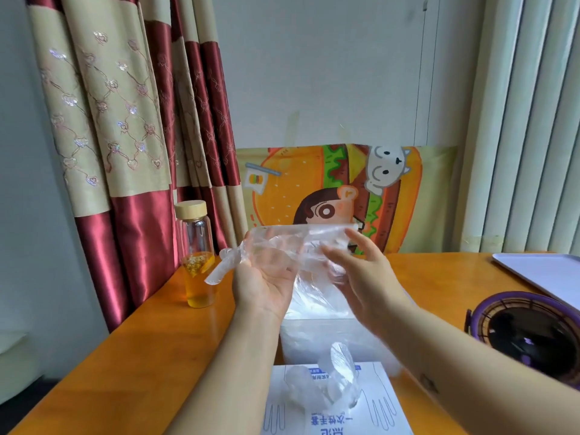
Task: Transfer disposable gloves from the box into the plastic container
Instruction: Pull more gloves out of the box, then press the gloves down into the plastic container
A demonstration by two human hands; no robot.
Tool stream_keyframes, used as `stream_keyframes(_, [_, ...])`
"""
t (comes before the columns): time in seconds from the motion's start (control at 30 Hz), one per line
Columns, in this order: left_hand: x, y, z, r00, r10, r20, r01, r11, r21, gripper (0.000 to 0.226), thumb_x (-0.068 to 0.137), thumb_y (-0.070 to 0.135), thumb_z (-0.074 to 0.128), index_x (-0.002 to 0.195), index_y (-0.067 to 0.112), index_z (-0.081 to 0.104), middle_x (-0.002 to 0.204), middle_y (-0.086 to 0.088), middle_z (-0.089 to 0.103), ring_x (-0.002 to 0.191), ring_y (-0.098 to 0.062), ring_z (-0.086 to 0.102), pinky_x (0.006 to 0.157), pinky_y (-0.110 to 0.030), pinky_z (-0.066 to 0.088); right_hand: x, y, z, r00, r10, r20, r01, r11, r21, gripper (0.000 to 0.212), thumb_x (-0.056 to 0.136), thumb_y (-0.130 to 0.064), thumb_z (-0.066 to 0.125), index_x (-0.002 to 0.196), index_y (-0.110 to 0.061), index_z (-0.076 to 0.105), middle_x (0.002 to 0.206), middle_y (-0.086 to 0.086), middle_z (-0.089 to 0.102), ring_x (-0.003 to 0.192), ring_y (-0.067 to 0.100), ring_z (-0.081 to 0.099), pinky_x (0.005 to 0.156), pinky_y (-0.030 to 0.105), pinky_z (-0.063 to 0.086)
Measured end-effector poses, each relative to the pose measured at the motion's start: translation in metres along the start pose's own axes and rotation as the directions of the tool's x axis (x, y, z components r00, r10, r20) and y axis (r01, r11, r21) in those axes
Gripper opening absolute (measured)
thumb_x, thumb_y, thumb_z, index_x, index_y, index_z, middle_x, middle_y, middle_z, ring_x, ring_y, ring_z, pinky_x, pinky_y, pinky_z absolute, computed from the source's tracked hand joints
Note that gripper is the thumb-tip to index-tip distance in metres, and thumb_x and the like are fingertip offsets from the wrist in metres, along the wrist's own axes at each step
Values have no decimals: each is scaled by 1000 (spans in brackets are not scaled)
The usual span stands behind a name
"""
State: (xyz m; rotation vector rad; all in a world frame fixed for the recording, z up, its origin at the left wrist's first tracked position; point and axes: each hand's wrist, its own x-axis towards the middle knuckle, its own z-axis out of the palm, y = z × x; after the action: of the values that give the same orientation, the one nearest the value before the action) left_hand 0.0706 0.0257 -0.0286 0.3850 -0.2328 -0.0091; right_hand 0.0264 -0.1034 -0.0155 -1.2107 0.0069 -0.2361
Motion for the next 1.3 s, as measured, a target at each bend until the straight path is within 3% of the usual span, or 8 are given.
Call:
stream_keyframes(0.1, [5,11,-9,999,35,-7,-35,997,64,27,102,24,39,104,6,59,96,-15,64,82,-30,64,65,-37,57,19,-14,9,990,20,143,-1,992,-130,45,84,7,62,127,-7,57,104,8,67,79,14,62,66,17,53])
stream_keyframes(0.3, [4,45,-28,985,71,-154,-76,997,-27,44,100,45,38,133,18,50,118,-20,63,95,-37,68,79,-49,56,42,-40,21,925,-54,377,234,861,-452,57,84,11,56,134,-15,52,127,-3,59,68,1,60,63,12,47])
stream_keyframes(0.5, [-2,87,-65,953,63,-297,-80,996,-45,59,92,62,41,132,19,49,126,-13,59,106,-27,64,65,-47,57,55,-50,36,813,90,575,249,839,-483,65,82,17,49,135,-20,50,123,-7,57,102,16,61,83,23,52])
stream_keyframes(0.63, [-2,111,-90,805,289,-517,-124,936,330,41,99,43,38,134,25,49,138,0,53,123,-18,51,95,-42,40,64,-23,18,786,246,567,401,495,-771,75,72,-3,60,138,-35,46,127,0,58,105,23,62,91,34,54])
stream_keyframes(0.77, [-4,112,-64,804,575,-155,-233,543,807,24,99,18,47,120,26,58,127,4,59,120,-11,54,105,-29,39,74,-4,2,826,268,495,396,349,-849,74,79,2,57,143,-29,39,134,0,50,74,15,62,74,25,53])
stream_keyframes(0.9, [-8,76,-3,917,76,392,-369,-213,905,21,97,19,52,110,30,64,113,16,62,108,-2,57,95,-19,43,84,5,-14,862,268,431,356,285,-890,75,78,1,57,145,-26,36,125,8,58,66,10,61,68,22,50])
stream_keyframes(1.03, [11,24,11,888,-453,80,-395,-661,638,35,98,30,51,131,23,58,138,6,54,124,-14,50,102,-27,38,90,6,-36,900,281,332,263,255,-930,74,77,-1,59,145,-22,37,100,10,68,66,13,63,63,21,51])
stream_keyframes(1.3, [48,-35,-8,742,-556,-375,-421,-822,385,54,94,48,53,143,27,44,151,7,37,134,-24,38,103,-38,40,84,4,-64,897,414,153,250,-191,-949,67,80,-14,67,140,-6,39,89,2,72,70,10,64,64,18,49])
